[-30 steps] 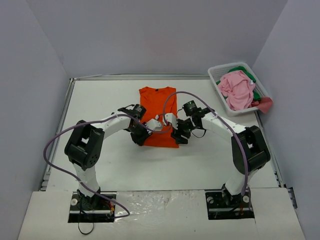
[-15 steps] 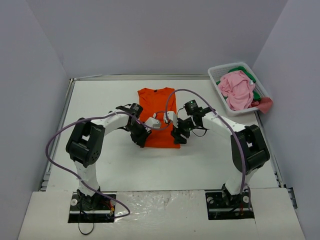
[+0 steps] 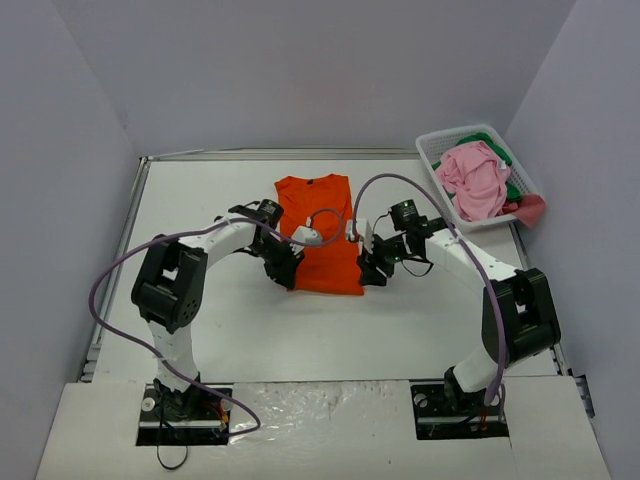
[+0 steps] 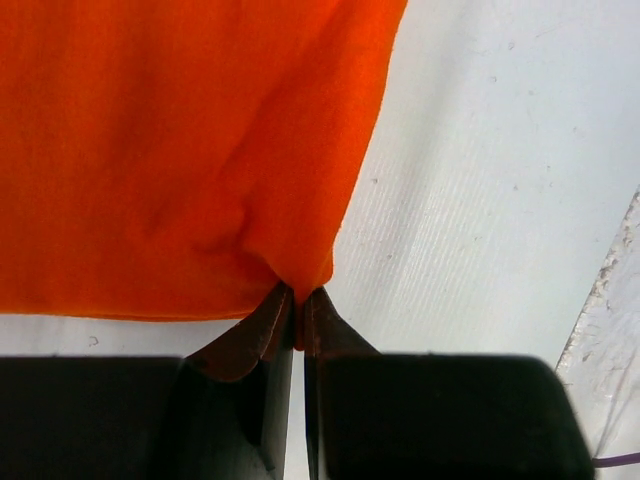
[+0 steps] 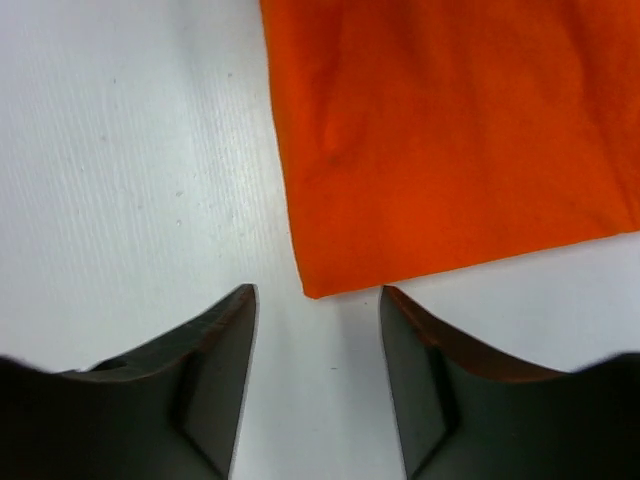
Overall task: Fold and stack the t-shirts
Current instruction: Grab one side of the 2/3 rectangular tshirt with both arms
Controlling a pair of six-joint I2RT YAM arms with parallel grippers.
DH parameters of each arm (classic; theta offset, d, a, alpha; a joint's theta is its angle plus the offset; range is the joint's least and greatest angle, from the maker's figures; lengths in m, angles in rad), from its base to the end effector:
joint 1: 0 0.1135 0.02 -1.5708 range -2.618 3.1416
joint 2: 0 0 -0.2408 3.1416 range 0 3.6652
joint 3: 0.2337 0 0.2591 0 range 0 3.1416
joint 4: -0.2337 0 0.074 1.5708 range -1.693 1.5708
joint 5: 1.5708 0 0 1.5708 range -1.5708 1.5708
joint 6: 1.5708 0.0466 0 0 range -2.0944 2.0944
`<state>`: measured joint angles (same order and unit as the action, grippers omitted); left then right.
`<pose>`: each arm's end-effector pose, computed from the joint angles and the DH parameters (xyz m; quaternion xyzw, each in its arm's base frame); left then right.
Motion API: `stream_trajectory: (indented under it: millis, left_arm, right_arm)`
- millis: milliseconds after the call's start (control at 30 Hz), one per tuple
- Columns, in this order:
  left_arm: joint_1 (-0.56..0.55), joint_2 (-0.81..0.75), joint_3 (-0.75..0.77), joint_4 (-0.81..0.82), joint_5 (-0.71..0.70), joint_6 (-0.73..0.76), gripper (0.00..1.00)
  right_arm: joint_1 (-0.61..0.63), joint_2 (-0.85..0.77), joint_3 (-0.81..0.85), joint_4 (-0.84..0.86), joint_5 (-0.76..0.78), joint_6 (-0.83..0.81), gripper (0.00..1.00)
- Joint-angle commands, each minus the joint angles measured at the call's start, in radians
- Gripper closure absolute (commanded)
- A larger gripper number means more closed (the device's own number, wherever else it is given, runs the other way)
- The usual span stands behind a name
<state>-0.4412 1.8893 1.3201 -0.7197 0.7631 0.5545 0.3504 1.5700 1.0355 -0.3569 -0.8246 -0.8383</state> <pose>0.3208 -0.1871 0.1535 0.4848 0.7824 -0.3607 0.1510 0.3016 0.1467 0.1954 -0.5943 0.6409 0.2929 0.3875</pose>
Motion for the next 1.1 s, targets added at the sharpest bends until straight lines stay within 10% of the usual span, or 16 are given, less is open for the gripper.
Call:
stream_trajectory:
  millis: [0, 167, 1067]
  left_arm:
    - [0.012, 0.007, 0.051, -0.055, 0.059, 0.033, 0.98]
    - [0.019, 0.031, 0.076, -0.086, 0.067, 0.042, 0.98]
    - [0.042, 0.050, 0.088, -0.118, 0.074, 0.064, 0.98]
  right_arm:
    - [0.047, -0.034, -0.038, -0.036, 0.062, -0.030, 0.57]
    - [0.078, -0.039, -0.043, -0.039, 0.096, -0.044, 0.74]
    - [0.173, 0.154, 0.028, -0.013, 0.211, -0.067, 0.64]
